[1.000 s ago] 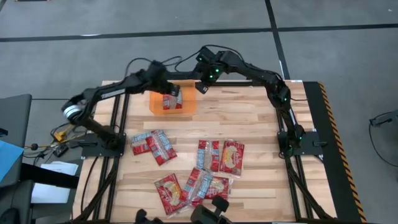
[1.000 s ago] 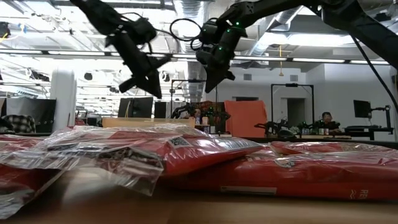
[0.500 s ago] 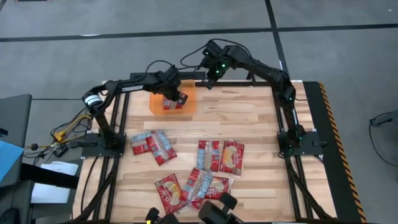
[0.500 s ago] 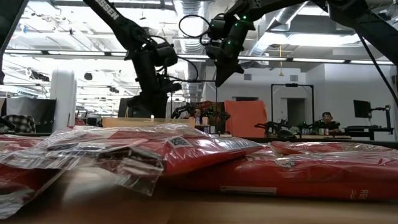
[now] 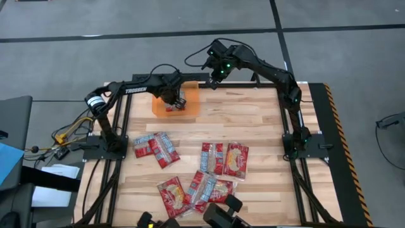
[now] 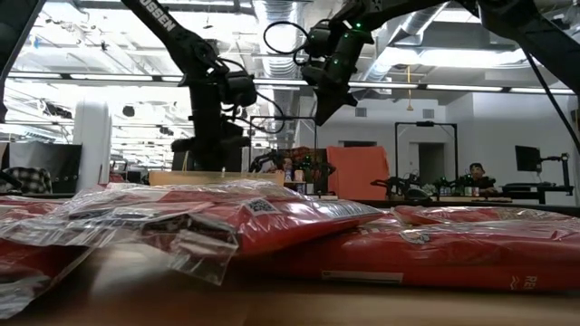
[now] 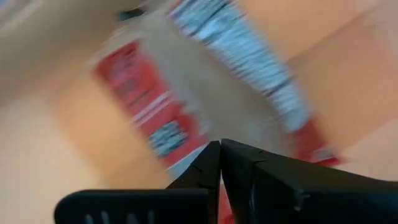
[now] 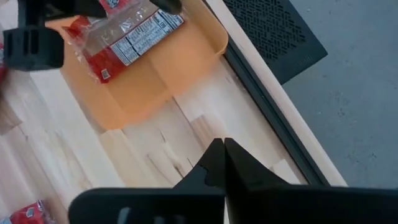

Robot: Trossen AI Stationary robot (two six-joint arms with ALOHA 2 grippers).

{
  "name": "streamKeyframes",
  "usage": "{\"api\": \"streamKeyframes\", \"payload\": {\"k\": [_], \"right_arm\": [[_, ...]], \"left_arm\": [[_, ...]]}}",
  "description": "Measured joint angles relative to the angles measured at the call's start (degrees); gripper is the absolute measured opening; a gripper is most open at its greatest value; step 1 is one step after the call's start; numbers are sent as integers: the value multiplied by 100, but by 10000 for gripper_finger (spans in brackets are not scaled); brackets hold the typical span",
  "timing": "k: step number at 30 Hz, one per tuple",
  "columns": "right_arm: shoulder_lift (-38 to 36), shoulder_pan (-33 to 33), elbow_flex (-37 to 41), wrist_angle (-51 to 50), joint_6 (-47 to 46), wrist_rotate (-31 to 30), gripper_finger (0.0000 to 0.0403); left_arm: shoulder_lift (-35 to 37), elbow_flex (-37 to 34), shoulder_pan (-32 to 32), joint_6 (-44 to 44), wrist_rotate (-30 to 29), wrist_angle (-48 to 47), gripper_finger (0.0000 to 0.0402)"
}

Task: Sort popcorn bags into baskets
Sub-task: Put the popcorn bag into the orange bin

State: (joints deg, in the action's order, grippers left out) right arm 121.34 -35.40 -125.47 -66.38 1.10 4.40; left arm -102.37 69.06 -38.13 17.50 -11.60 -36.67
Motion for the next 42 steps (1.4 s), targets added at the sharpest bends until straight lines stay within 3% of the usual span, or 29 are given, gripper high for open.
{"api": "streamKeyframes", "payload": {"k": [4,11,15,22,30,42], "right_arm": [[2,0,0,0,0,2,8],[2,-7,0,6,-1,0,16],[4,-4,0,-29,24,0,6],[7,-25,0,-113,35,-117,21],[9,-88,0,-114,120,-174,7],[9,-201,0,-75,221,-175,18]], "left_arm": [[123,-7,-13,120,-489,-410,0],[537,-5,29,679,546,963,0],[338,6,22,918,1161,1773,0],[-226,-7,24,997,1290,2045,0],[-653,-7,107,835,937,1845,0],[-490,-2,114,721,-213,640,0]]}}
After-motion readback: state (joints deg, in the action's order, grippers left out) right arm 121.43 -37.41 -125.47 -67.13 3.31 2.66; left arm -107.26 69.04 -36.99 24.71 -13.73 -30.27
